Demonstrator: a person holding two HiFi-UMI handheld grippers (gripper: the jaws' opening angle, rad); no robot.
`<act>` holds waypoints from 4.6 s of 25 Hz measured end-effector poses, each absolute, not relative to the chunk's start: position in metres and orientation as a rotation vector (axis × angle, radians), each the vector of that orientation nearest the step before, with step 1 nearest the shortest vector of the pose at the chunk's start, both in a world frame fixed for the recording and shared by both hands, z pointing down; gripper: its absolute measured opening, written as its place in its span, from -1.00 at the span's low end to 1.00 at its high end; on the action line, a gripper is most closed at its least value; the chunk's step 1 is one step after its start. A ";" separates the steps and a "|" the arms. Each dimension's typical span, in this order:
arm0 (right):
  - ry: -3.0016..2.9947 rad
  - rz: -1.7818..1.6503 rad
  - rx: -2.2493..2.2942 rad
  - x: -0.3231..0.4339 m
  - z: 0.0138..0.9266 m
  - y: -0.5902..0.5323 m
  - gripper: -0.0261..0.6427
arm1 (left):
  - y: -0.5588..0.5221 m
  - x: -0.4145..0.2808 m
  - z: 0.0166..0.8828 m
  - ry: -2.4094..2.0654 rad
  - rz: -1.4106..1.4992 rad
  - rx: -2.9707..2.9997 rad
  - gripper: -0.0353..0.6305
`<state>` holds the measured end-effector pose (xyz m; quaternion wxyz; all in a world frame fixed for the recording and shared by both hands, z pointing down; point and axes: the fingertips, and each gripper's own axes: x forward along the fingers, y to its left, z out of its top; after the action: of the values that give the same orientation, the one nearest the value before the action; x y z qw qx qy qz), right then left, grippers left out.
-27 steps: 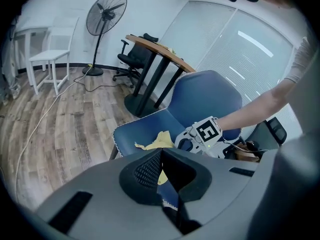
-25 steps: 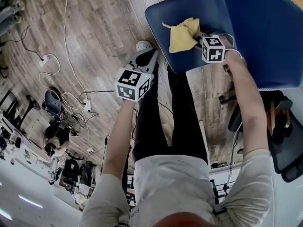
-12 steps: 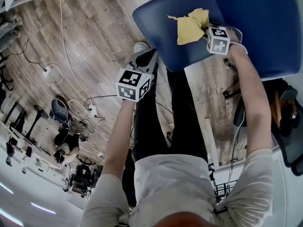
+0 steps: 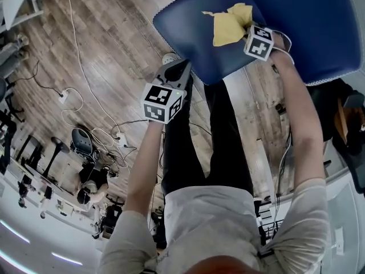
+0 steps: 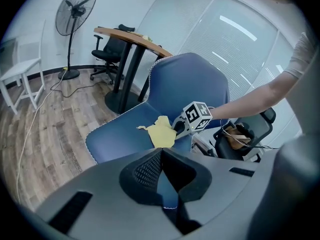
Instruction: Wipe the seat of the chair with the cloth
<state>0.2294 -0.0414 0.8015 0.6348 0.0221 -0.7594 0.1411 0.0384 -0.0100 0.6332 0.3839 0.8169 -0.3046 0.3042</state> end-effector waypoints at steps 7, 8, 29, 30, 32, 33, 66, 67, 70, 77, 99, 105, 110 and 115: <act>-1.733 0.513 0.372 0.244 0.800 -0.049 -0.73 | -0.001 0.042 0.627 -0.724 0.799 2.099 -0.82; -1.745 0.564 0.446 0.247 0.802 -0.051 -0.73 | 0.000 0.045 0.627 -0.716 0.801 2.104 -0.82; -1.591 1.251 1.758 0.315 0.795 0.018 -0.73 | -0.001 0.066 0.632 -0.486 0.877 2.202 -0.82; -1.557 1.296 1.822 0.314 0.797 0.026 -0.73 | 0.001 0.064 0.632 -0.475 0.869 2.200 -0.82; -1.489 1.387 1.950 0.312 0.802 0.039 -0.73 | 0.004 0.058 0.633 -0.455 0.846 2.188 -0.82; -1.455 1.429 2.017 0.311 0.804 0.043 -0.73 | 0.004 0.054 0.636 -0.443 0.836 2.184 -0.82; -1.331 1.614 2.113 0.112 0.800 0.103 -0.73 | 0.056 -0.043 0.632 -0.119 1.049 2.327 -0.82; -1.337 1.617 2.106 0.107 0.800 0.106 -0.73 | 0.059 -0.044 0.631 -0.112 1.051 2.330 -0.82; -1.341 1.632 2.100 0.095 0.801 0.115 -0.73 | 0.066 -0.043 0.629 -0.095 1.054 2.339 -0.82; -1.363 1.646 2.098 0.078 0.801 0.127 -0.73 | 0.070 -0.045 0.632 -0.096 1.070 2.350 -0.82; -1.591 1.564 1.996 0.014 0.665 0.221 -0.73 | 0.133 -0.082 0.533 -0.302 0.939 2.384 -0.82; -1.715 1.456 2.116 0.019 0.559 0.248 -0.73 | 0.162 -0.088 0.480 -0.405 0.849 2.381 -0.82; -1.794 1.400 2.248 0.030 0.480 0.266 -0.73 | 0.178 -0.091 0.430 -0.458 0.796 2.407 -0.82; -1.858 1.300 2.293 0.019 0.414 0.283 -0.73 | 0.185 -0.102 0.380 -0.453 0.758 2.459 -0.82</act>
<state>0.0188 0.2832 0.4140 -0.0414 0.7104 -0.5757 0.4027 -0.1020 0.1846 0.3796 0.2612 0.9085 -0.1673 0.2801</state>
